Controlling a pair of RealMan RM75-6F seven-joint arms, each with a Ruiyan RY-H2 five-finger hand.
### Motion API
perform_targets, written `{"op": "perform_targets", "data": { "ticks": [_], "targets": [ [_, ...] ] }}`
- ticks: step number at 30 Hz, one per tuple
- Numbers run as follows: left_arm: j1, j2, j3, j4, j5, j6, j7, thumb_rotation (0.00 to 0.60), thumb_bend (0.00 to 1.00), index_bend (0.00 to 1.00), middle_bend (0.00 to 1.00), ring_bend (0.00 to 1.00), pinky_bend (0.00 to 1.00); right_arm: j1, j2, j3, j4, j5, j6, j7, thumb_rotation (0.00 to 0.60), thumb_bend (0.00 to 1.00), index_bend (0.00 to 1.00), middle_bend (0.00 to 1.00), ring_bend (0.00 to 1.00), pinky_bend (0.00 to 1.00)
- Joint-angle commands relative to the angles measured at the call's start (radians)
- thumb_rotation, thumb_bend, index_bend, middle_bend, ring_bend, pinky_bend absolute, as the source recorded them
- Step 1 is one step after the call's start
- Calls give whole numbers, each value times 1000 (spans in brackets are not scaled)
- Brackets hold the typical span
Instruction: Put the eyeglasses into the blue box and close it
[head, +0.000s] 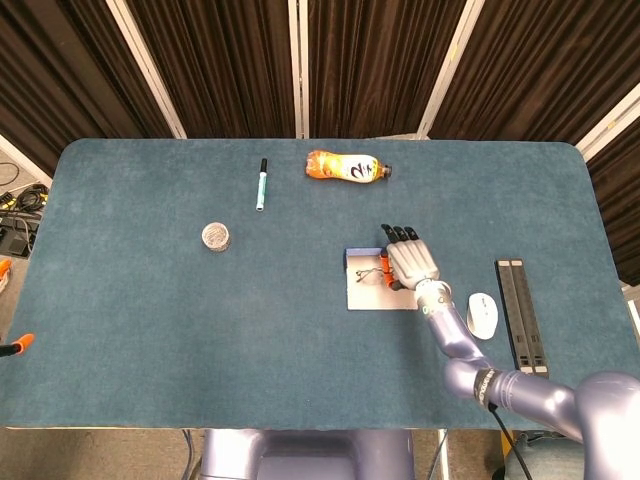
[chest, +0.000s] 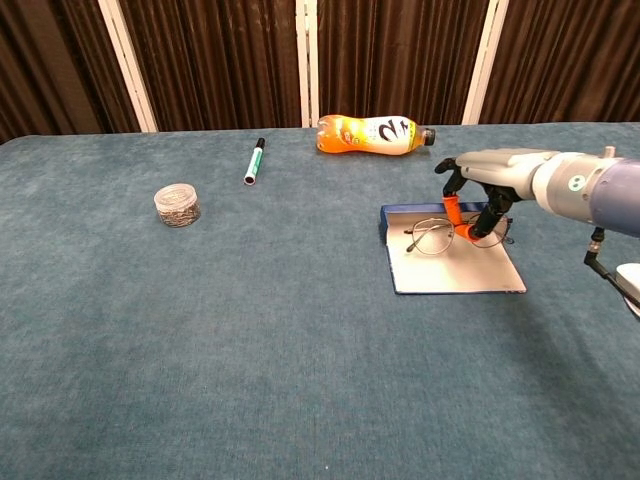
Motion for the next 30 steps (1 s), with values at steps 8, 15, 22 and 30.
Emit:
{"op": "perform_targets", "data": {
  "ticks": [8, 15, 22, 30],
  "targets": [
    [-7, -6, -2, 7, -16, -15, 8, 600, 0, 0, 0, 0, 0, 20, -55, 11, 73, -16, -15, 30, 600, 377, 621, 0, 0, 0],
    [-8, -5, -2, 7, -19, -17, 6, 600, 0, 0, 0, 0, 0, 27, -72, 19, 101, -12, -8, 23, 600, 375, 606, 0, 0, 0],
    [-7, -1, -1, 4, -16, -14, 1, 600, 0, 0, 0, 0, 0, 23, -66, 27, 113, 6, 18, 1, 600, 213, 227, 0, 0, 0],
    [-6, 3, 2, 1, -7, -11, -7, 600, 0, 0, 0, 0, 0, -5, -37, 34, 34, -65, 114, 14, 600, 108, 0, 0, 0, 0]
  ]
}}
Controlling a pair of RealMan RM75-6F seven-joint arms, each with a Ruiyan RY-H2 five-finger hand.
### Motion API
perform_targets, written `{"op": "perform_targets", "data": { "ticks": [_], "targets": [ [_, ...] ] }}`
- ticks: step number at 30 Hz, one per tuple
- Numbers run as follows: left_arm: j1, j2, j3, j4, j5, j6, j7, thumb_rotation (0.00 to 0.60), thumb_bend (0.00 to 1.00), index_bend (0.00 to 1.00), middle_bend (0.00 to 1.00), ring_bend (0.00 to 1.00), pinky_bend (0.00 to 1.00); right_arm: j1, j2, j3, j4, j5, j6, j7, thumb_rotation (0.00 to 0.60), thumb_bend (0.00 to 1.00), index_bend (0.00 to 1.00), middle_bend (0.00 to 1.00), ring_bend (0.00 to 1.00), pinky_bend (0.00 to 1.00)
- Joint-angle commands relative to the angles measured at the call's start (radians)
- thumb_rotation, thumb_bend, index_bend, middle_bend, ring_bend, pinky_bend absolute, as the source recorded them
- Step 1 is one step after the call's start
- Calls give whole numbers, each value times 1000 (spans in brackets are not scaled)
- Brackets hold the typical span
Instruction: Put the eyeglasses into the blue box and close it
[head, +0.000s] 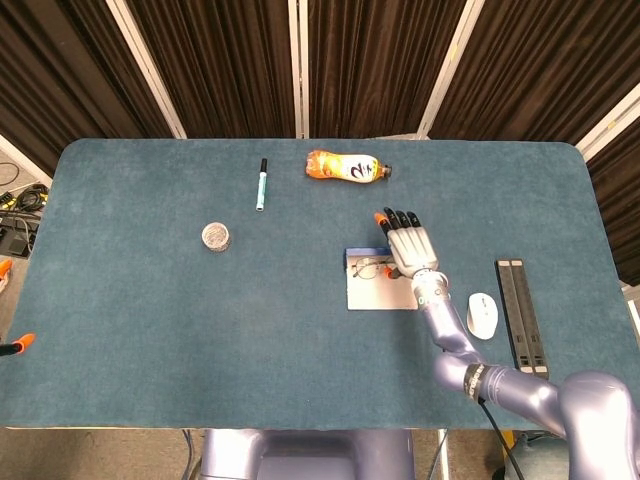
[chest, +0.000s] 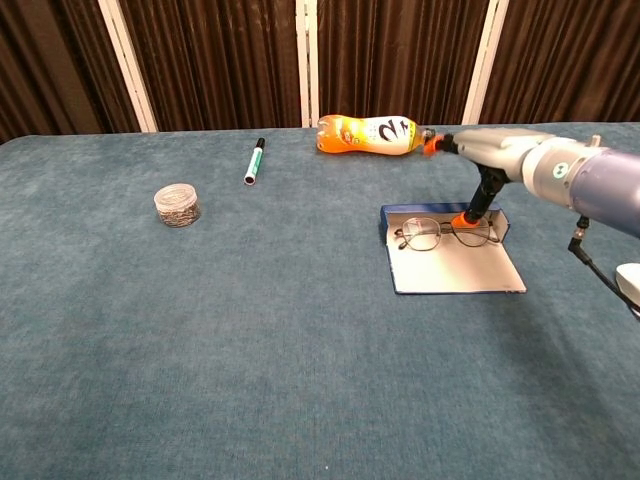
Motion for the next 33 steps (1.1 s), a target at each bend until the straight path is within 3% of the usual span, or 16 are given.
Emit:
{"op": "perform_targets", "data": {
  "ticks": [1, 7, 33],
  "targets": [
    [0, 0, 0, 0, 2, 1, -1, 600, 0, 0, 0, 0, 0, -15, 19, -5, -39, -42, 26, 6, 600, 96, 0, 0, 0, 0],
    [-1, 0, 1, -1, 3, 0, 1, 600, 0, 0, 0, 0, 0, -14, 3, -20, -34, -55, 18, -20, 600, 0, 0, 0, 0, 0],
    [-14, -11, -14, 24, -51, -29, 9, 600, 0, 0, 0, 0, 0, 58, -167, 29, 240, -18, -85, -41, 600, 0, 0, 0, 0, 0]
  ]
}}
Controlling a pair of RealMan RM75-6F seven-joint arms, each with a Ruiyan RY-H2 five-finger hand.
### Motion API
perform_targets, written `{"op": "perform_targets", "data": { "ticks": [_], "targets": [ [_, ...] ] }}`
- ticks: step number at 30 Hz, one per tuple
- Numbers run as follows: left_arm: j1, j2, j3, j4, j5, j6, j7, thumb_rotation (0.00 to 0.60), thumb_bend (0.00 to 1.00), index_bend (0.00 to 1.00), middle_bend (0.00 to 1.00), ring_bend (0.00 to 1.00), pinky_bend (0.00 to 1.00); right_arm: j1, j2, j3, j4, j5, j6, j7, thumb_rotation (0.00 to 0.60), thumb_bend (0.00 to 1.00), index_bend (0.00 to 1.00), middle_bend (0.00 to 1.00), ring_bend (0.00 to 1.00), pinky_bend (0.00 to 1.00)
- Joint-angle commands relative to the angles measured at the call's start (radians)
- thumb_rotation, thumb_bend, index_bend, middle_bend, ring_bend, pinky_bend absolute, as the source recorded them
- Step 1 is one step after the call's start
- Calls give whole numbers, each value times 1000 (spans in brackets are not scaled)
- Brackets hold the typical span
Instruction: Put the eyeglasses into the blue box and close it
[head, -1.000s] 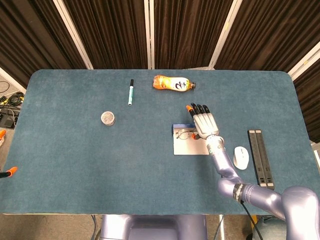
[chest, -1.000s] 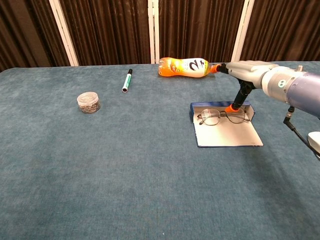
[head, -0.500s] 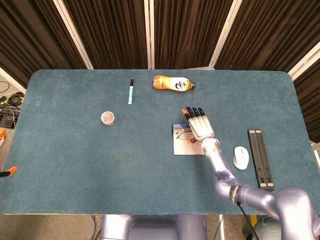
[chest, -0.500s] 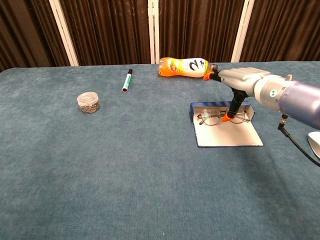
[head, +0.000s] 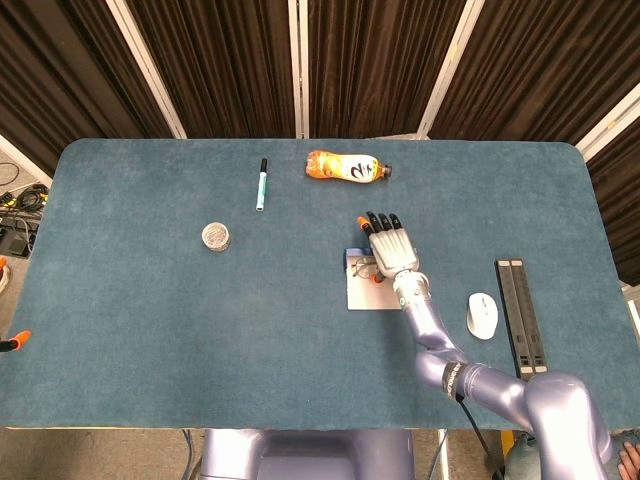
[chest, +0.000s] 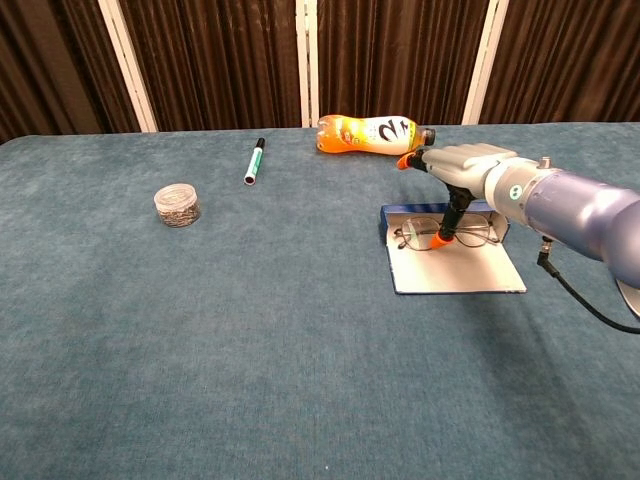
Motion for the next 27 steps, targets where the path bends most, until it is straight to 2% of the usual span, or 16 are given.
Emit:
{"op": "perform_targets", "data": {
  "ticks": [1, 9, 16, 18, 20, 27],
  "targets": [
    [-2, -2, -1, 2, -4, -3, 2, 600, 0, 0, 0, 0, 0, 10, -21, 13, 45, 8, -16, 3, 600, 0, 0, 0, 0, 0],
    [-5, -6, -3, 5, -17, -9, 9, 600, 0, 0, 0, 0, 0, 19, -34, 41, 116, 16, -34, 14, 600, 0, 0, 0, 0, 0],
    [-6, -7, -2, 4, -16, -10, 15, 600, 0, 0, 0, 0, 0, 0, 0, 31, 64, -16, -24, 25, 600, 0, 0, 0, 0, 0],
    [-7, -7, 0, 3, -14, -11, 16, 600, 0, 0, 0, 0, 0, -18, 33, 16, -3, -54, 2, 33, 600, 0, 0, 0, 0, 0],
    [-6, -6, 1, 1, -8, -9, 14, 600, 0, 0, 0, 0, 0, -51, 90, -5, -114, -108, 45, 54, 600, 0, 0, 0, 0, 0],
    [1, -1, 8, -6, 11, 3, 2, 600, 0, 0, 0, 0, 0, -116, 208, -59, -320, -197, 104, 70, 600, 0, 17, 0, 0, 0]
  ]
}}
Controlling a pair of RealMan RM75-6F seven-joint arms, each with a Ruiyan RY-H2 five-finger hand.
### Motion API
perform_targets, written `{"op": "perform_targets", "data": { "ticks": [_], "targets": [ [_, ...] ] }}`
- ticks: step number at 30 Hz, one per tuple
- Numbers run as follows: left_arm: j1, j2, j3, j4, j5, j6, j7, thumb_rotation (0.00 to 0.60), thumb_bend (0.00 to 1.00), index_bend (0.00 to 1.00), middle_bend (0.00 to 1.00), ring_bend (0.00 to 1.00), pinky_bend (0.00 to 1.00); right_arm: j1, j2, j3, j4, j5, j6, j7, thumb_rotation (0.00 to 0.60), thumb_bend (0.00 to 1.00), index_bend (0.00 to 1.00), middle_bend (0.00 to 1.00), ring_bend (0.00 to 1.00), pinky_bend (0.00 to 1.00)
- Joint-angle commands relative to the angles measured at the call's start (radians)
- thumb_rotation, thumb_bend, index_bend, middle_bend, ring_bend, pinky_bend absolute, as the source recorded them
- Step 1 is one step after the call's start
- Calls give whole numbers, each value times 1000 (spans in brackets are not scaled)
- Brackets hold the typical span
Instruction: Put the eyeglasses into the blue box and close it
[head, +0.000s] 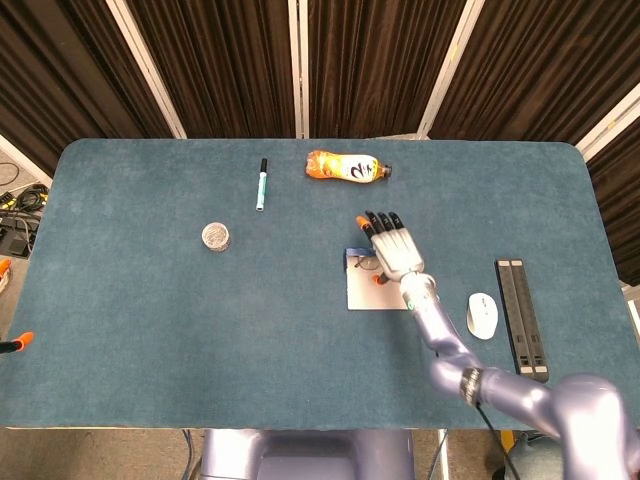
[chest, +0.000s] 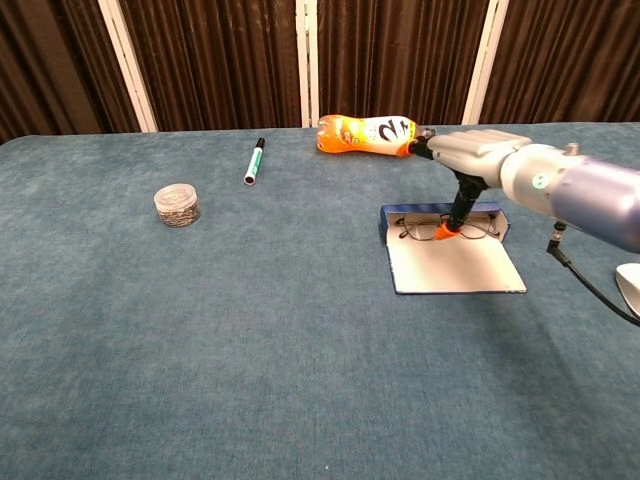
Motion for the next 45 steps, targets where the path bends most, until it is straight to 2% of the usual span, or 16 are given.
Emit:
{"op": "perform_targets", "data": {
  "ticks": [1, 6, 13, 30, 45],
  "targets": [
    [4, 4, 2, -5, 9, 8, -7, 600, 0, 0, 0, 0, 0, -61, 93, -57, -139, -81, 58, 14, 600, 0, 23, 0, 0, 0],
    [12, 11, 11, -22, 42, 29, -11, 600, 0, 0, 0, 0, 0, -107, 138, -107, -228, -129, 95, 9, 600, 0, 59, 0, 0, 0],
    [17, 15, 17, -35, 65, 44, -10, 600, 0, 0, 0, 0, 0, -129, 129, -134, -241, -145, 109, -11, 600, 0, 94, 0, 0, 0],
    [20, 20, 16, -34, 64, 48, -17, 600, 0, 0, 0, 0, 0, -109, 34, -130, -140, -139, 83, -87, 600, 18, 144, 0, 0, 0],
    [18, 16, 14, -30, 57, 43, -13, 600, 0, 0, 0, 0, 0, -107, 10, -120, -92, -134, 60, -87, 600, 21, 167, 0, 0, 0]
  ]
}}
